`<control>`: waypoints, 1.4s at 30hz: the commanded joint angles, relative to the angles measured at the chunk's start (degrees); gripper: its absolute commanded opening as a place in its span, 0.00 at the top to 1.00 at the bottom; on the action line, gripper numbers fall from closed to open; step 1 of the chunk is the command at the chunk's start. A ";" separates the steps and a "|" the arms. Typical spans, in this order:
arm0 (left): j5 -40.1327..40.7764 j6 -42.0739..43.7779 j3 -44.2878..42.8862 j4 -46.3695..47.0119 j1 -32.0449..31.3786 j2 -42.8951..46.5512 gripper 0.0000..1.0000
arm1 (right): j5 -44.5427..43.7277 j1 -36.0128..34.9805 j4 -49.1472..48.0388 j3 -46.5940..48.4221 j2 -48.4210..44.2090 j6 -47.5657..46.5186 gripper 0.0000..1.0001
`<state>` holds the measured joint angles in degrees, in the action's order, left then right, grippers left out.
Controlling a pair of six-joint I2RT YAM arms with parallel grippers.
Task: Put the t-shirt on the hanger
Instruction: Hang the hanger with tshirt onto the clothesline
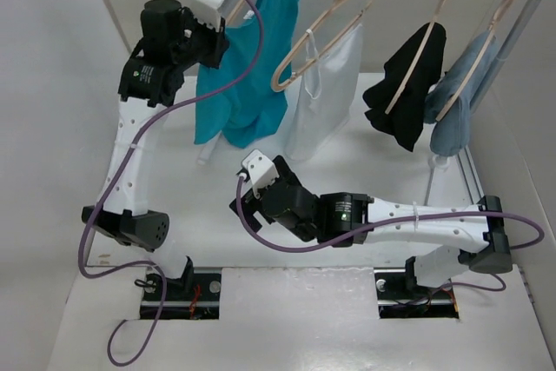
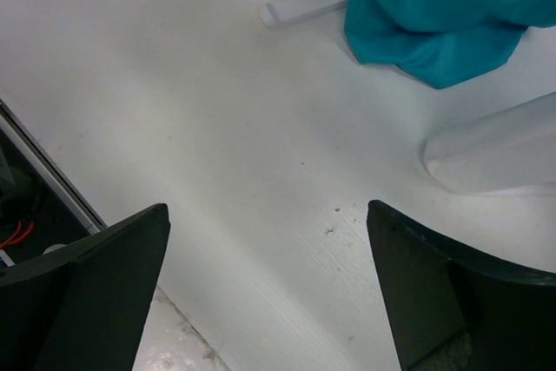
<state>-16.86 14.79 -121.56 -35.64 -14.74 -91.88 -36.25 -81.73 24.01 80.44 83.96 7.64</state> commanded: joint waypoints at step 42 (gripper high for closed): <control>19.31 -7.39 5.35 11.38 2.33 16.01 0.38 | 5.81 1.75 5.35 -15.65 -12.23 12.91 0.01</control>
<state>-4.38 9.74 -117.21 -30.11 -17.78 -83.02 -35.33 -80.88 27.86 68.64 74.26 13.96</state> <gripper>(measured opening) 0.622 0.993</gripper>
